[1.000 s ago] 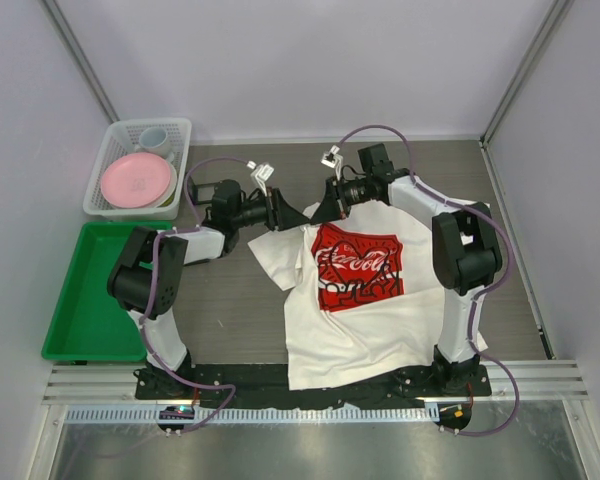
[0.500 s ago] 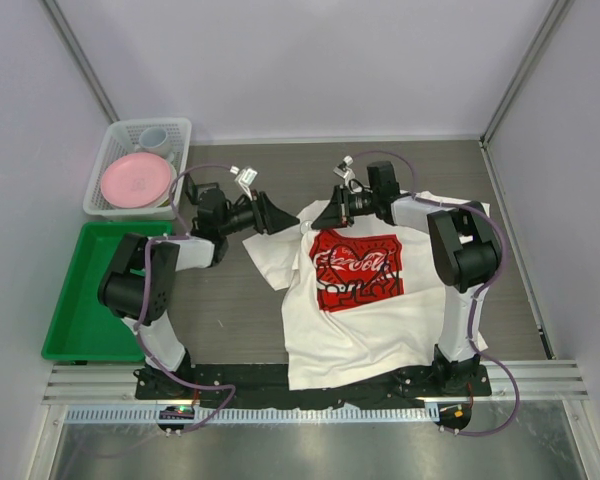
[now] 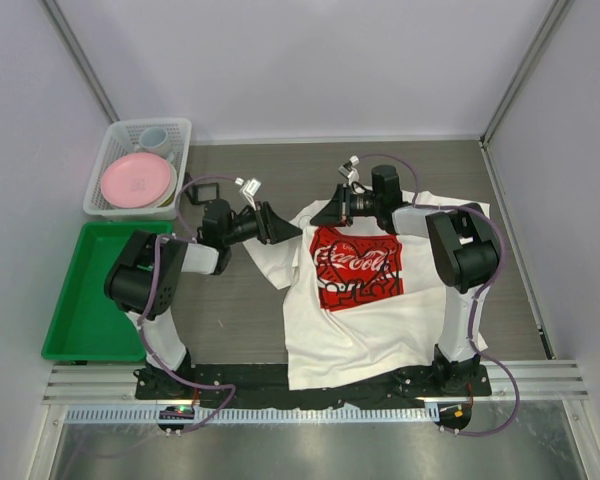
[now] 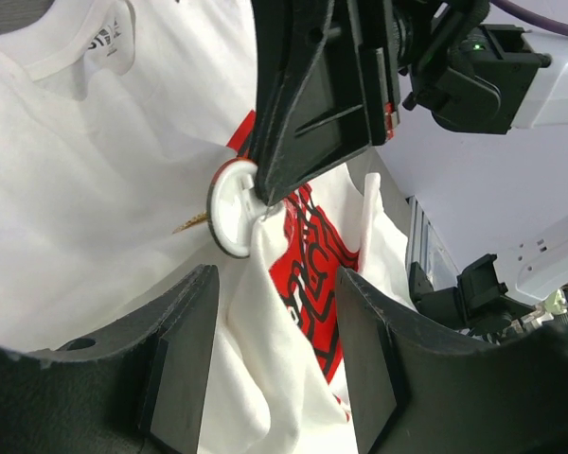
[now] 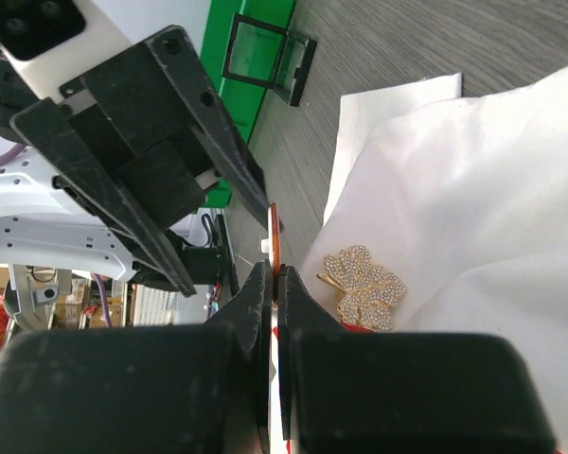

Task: Pin the brooch onto the clothing
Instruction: Pin the brooch onto the flattened clothing, then pass from the right arm to the left

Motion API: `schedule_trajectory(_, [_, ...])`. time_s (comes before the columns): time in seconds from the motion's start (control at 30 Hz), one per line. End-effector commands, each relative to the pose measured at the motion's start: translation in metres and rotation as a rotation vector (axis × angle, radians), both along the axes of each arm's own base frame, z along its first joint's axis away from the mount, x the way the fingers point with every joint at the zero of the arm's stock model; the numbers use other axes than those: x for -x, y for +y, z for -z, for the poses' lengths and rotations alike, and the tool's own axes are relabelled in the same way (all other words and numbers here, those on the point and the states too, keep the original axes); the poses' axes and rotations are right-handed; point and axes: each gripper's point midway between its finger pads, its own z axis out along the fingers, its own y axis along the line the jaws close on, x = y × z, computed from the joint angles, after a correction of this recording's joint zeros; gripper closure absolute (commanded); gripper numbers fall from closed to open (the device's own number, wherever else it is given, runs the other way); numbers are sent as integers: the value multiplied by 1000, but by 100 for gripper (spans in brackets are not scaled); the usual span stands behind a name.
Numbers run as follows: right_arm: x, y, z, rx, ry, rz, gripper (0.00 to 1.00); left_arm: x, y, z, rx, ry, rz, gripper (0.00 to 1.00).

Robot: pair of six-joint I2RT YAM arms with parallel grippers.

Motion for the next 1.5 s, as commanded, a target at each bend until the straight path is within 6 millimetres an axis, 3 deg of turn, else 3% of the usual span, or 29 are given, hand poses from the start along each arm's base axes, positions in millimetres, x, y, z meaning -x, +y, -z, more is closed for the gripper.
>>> schedule_trajectory(0.0, [-3, 5, -46, -84, -120, 4, 99, -15, -6, -9, 22, -57, -3, 45])
schedule_trajectory(0.1, [-1, 4, -54, -116, -120, 8, 99, -18, -8, -8, 36, -44, -3, 45])
schedule_trajectory(0.77, [14, 7, -50, -64, -155, 14, 99, -23, -19, -19, 55, -68, -7, 53])
schedule_trajectory(1.0, [16, 7, -50, -54, -179, 8, 99, -24, -20, -18, 69, -43, -11, 61])
schedule_trajectory(1.47, [12, 8, -48, -40, -193, -2, 99, -31, -23, -21, 87, -38, -16, 57])
